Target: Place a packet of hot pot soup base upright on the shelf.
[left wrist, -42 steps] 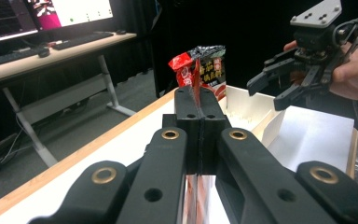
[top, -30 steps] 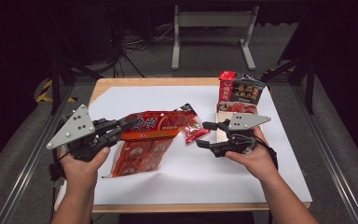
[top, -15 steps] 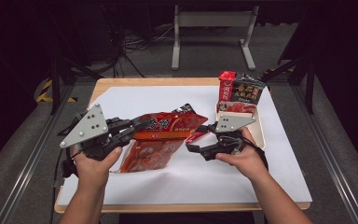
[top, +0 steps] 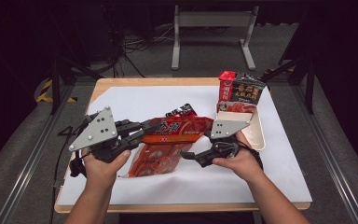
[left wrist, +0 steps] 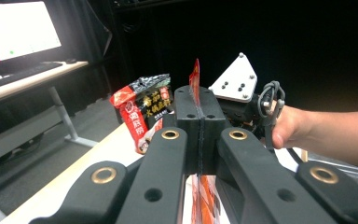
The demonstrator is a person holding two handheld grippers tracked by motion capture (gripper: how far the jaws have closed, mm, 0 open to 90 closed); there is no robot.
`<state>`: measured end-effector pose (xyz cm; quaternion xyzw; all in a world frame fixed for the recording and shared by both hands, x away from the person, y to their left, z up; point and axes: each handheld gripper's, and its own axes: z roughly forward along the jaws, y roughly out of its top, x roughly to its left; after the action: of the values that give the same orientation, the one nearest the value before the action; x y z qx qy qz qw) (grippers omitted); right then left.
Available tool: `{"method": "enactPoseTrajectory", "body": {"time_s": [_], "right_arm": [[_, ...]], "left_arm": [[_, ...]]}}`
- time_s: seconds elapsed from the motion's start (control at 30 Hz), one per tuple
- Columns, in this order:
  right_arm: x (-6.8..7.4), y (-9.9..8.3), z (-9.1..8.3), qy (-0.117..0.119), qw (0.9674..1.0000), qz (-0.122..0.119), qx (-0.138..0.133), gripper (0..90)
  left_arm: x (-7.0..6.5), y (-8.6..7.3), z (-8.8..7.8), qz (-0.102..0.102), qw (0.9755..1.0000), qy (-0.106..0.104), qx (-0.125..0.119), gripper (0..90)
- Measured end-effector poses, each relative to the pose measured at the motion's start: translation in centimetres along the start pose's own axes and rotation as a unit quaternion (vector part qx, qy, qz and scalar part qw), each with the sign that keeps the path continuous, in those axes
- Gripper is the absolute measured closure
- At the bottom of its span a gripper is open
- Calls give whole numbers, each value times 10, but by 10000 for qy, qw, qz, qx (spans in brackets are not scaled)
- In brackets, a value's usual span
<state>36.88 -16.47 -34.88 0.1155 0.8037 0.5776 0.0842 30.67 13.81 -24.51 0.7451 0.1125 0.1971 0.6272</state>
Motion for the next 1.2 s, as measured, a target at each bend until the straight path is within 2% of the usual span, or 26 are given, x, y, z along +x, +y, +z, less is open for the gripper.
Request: {"method": "enactPoseTrajectory", "body": {"time_s": [0.2, 0.33, 0.37, 0.4, 0.43, 0.5, 0.63, 0.73, 0.93, 1.2], "right_arm": [[0, -1, 3, 97, 9999, 9, -36, 235], [-2, -4, 5, 245, 9996, 82, -139, 247], [-2, -5, 5, 319, 9993, 140, -153, 322], [-2, -5, 5, 319, 9993, 140, -153, 322], [-2, -6, 4, 460, 9986, 231, -138, 373], [-1, -6, 3, 498, 9984, 237, -148, 403], [2, -3, 0, 754, 9968, 146, -207, 522], [4, -2, 0, 898, 9955, 112, -280, 577], [6, -2, 2, 906, 9955, 123, -229, 642], [12, 7, -3, 733, 9972, -129, -85, 698]], "left_arm": [[0, -1, 2, 25, 9999, -129, -92, 900], [0, -3, 3, -8, 9998, -134, -133, 900], [1, -3, 2, -16, 9999, -123, -110, 900], [1, -3, 2, -19, 9999, -117, -116, 900], [2, -4, 1, -64, 9999, -87, -134, 900], [3, -5, 0, -61, 9998, -67, -151, 900], [4, -6, 0, -118, 9998, -83, -170, 900], [4, -6, 1, -115, 9998, -67, -169, 900], [5, -7, 0, -132, 9998, -38, -162, 900], [9, -9, -3, -242, 9994, 14, -259, 900]]}}
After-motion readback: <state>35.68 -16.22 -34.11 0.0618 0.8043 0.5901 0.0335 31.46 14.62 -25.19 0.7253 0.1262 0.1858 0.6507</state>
